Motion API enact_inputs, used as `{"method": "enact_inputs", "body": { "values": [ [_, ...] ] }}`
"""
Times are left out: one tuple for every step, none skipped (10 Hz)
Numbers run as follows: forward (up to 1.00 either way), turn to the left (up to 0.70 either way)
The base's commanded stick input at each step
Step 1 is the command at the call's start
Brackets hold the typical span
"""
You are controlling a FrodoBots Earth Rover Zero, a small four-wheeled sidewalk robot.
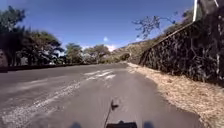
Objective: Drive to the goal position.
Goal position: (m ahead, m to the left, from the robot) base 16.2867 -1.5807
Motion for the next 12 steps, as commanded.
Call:
{"method": "enact_inputs", "body": {
  "values": [
    [1.00,0.00],
    [1.00,0.00],
    [1.00,0.00],
    [1.00,0.00],
    [1.00,0.00],
    [1.00,0.00],
    [1.00,0.00],
    [1.00,-0.17],
    [1.00,-0.15],
    [1.00,-0.36],
    [1.00,-0.22],
    [1.00,-0.07]
  ]
}}
